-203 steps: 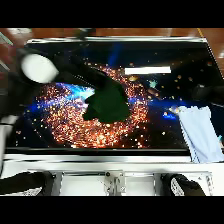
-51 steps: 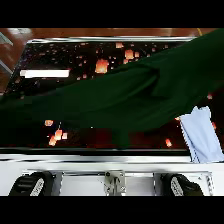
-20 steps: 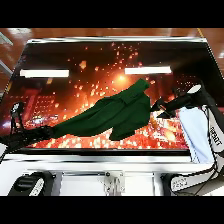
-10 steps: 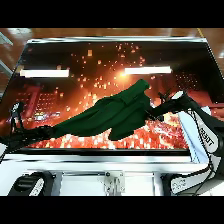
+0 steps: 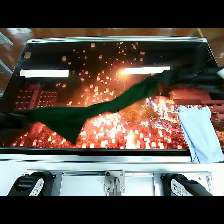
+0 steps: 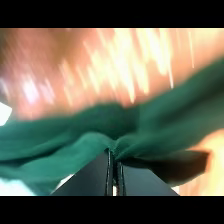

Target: Fold the shirts.

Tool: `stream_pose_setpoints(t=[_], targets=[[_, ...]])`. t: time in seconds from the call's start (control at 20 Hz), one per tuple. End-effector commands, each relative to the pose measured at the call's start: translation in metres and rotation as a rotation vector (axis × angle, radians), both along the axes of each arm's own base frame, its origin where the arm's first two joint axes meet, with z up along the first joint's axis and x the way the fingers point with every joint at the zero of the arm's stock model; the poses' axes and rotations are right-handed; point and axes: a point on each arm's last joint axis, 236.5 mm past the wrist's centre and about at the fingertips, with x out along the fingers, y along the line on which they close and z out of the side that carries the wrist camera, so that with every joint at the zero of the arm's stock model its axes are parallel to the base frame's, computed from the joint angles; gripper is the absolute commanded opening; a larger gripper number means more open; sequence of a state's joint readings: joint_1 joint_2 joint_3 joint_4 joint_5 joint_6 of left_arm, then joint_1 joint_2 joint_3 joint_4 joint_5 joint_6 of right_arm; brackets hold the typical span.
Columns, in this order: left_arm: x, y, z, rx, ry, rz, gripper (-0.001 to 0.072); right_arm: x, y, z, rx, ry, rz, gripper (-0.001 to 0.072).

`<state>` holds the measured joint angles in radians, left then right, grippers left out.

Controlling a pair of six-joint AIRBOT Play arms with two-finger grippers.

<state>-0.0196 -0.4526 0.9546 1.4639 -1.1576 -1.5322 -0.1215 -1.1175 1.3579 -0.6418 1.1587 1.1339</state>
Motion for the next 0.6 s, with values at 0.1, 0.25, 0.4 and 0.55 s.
stream_pose_setpoints(t=[0.1, 0.25, 0.4, 0.55], targets=[[-0.056, 0.019, 0.209, 0.005, -0.478, 0.075, 0.0055, -0.141, -0.009, 0.265, 0.036, -0.748, -0.184, 0.0060], [-0.109, 0.018, 0.280, -0.016, -0.679, 0.072, 0.0055, -0.210, -0.021, 0.310, 0.049, -0.882, -0.297, 0.0060], [-0.138, 0.018, 0.272, -0.056, -0.623, 0.086, 0.0054, -0.240, -0.036, 0.306, 0.036, -0.854, -0.392, 0.0060], [-0.140, 0.018, 0.191, -0.073, -0.288, 0.111, 0.0054, -0.235, -0.048, 0.276, -0.006, -0.717, -0.447, 0.0060]])
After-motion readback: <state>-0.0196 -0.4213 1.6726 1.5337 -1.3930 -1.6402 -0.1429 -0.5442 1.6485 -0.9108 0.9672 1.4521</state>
